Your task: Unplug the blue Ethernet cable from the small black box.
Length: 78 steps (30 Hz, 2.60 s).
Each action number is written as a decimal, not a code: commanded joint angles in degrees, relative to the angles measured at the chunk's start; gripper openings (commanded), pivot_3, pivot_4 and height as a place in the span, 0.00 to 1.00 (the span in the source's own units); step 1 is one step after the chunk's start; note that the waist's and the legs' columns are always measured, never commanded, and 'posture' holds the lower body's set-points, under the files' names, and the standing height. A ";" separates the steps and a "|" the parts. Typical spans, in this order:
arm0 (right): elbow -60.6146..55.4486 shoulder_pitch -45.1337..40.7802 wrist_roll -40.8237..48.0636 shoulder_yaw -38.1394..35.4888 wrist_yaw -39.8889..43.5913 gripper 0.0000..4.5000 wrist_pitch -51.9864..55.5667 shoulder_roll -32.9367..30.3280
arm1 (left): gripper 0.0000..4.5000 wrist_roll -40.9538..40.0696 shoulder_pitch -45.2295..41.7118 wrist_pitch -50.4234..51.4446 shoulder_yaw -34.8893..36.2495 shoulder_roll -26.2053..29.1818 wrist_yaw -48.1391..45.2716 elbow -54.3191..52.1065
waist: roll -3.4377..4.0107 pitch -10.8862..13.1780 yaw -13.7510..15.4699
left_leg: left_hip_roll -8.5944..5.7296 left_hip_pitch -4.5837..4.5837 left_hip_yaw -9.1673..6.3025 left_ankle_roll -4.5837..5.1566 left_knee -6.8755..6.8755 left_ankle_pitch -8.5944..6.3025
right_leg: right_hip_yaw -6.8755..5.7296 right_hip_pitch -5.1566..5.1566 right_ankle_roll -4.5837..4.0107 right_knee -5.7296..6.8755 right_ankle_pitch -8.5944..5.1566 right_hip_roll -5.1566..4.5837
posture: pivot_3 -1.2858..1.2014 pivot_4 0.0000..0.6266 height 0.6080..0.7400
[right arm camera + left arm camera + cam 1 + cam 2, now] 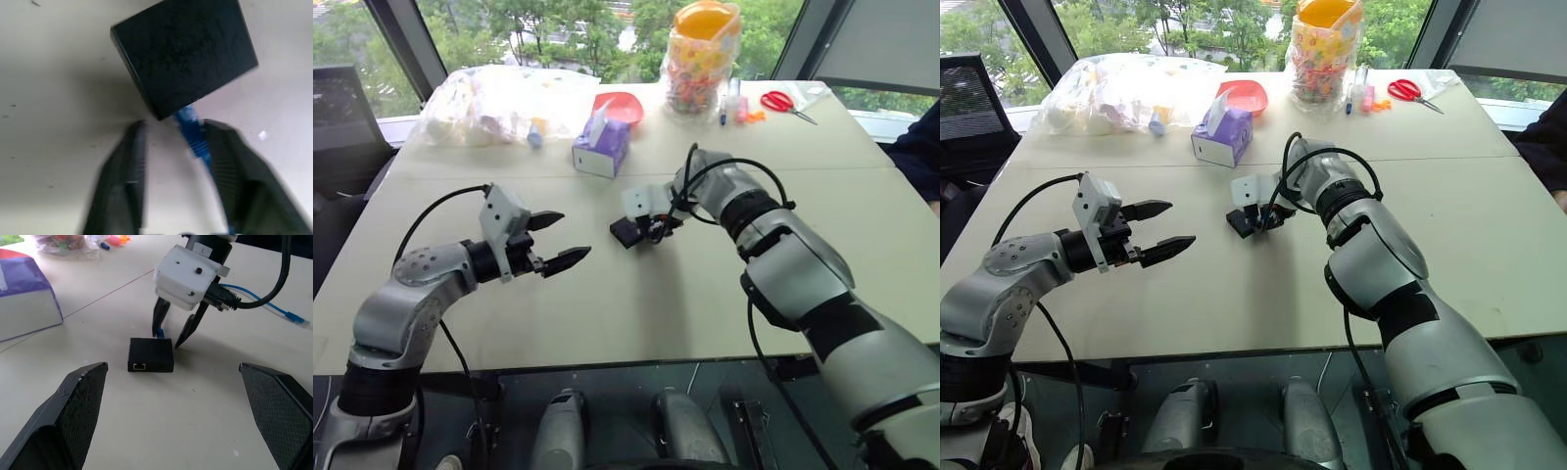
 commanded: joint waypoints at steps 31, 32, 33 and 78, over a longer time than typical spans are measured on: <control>-86.22 49.76 -22.12 -17.72 -48.08 0.01 2.04 -15.26 | 1.00 -2.32 -27.06 1.63 -5.01 -9.81 -11.36 24.82 | -0.02 0.04 1.70 | -0.06 -0.57 -0.07 -0.04 0.44 0.03 | 0.10 -0.29 0.17 -0.01 -0.12 0.05 | 0.52 0.24 0.96; -86.32 49.68 -22.11 -17.62 -47.89 0.01 2.00 -15.22 | 1.00 -2.07 -27.20 1.47 -5.04 -9.91 -11.52 25.10 | -0.02 0.04 1.71 | -0.06 -0.57 -0.07 -0.04 0.44 0.03 | 0.10 -0.29 0.17 -0.01 -0.12 0.05 | 0.52 0.24 0.96; -86.48 49.63 -22.04 -17.53 -47.67 0.01 1.95 -15.17 | 1.00 -1.85 -27.31 1.32 -5.06 -10.01 -11.62 25.32 | -0.02 0.04 1.73 | -0.06 -0.57 -0.08 -0.04 0.43 0.03 | 0.10 -0.29 0.18 -0.01 -0.12 0.05 | 0.52 0.24 0.96; -88.20 36.19 43.97 -33.11 2.20 0.99 54.91 -17.95 | 0.12 -3.16 -26.78 -0.89 -4.15 -2.68 -34.55 31.11 | 0.01 0.09 1.81 | -0.03 -0.58 -0.25 0.00 0.41 0.01 | -0.08 -0.22 0.16 0.00 -0.12 0.04 | 0.52 0.24 0.96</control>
